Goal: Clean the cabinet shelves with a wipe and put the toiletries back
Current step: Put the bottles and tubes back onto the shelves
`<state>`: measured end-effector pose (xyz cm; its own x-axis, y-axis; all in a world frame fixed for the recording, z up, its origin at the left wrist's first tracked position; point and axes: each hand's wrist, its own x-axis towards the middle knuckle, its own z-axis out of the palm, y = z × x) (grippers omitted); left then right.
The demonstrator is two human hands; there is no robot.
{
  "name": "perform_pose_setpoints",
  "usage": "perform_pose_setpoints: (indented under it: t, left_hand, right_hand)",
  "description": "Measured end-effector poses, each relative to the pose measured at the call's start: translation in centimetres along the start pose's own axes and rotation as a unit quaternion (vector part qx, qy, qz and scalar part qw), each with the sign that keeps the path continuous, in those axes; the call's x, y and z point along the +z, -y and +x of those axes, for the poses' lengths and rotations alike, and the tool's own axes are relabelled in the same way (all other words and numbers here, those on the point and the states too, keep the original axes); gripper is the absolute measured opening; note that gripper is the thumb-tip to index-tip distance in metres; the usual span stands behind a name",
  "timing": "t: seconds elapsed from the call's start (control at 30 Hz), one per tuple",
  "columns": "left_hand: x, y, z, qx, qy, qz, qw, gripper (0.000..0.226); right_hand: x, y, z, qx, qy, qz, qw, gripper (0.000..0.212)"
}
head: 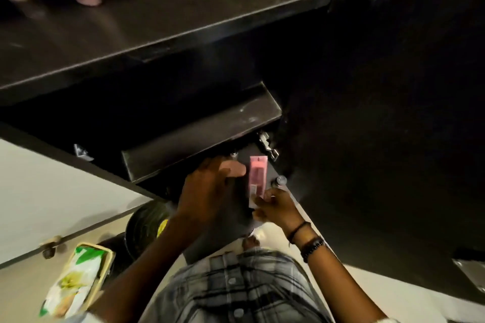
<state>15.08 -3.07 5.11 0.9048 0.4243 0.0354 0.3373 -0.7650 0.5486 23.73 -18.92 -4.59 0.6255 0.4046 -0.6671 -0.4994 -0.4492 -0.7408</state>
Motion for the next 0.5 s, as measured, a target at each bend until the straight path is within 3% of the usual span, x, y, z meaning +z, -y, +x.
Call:
perform_pose_setpoints:
  t: [0.07,0.2,0.33,0.5]
  left_hand:
    - [-2.7,0.0,-1.9,-0.011,-0.052,-0.026,0.998,0.030]
    - [-5.9,1.0,-3.6,-0.051,-0.126,-0.059,0.989,0.035]
    - [-8.3,1.2,-3.2,-0.052,-0.217,-0.061,0.973,0.028]
    - [-11.0,2.4,-1.6,-0.076,-0.184,0.025,0.980,0.032]
  right_hand:
    - [0.1,1.5,-1.8,-0.030,0.005,0.031,0.999,0.035]
    - [1.3,4.7,-4.6,-0.114,0.031,0.025,0.993,0.013]
    - [3.2,8.1,-6.4,-0.172,0.068,0.027,0.982,0.005]
    - [5.2,11.0,-6.7,-0.228,0.080,-0.017,0.970,0.009]
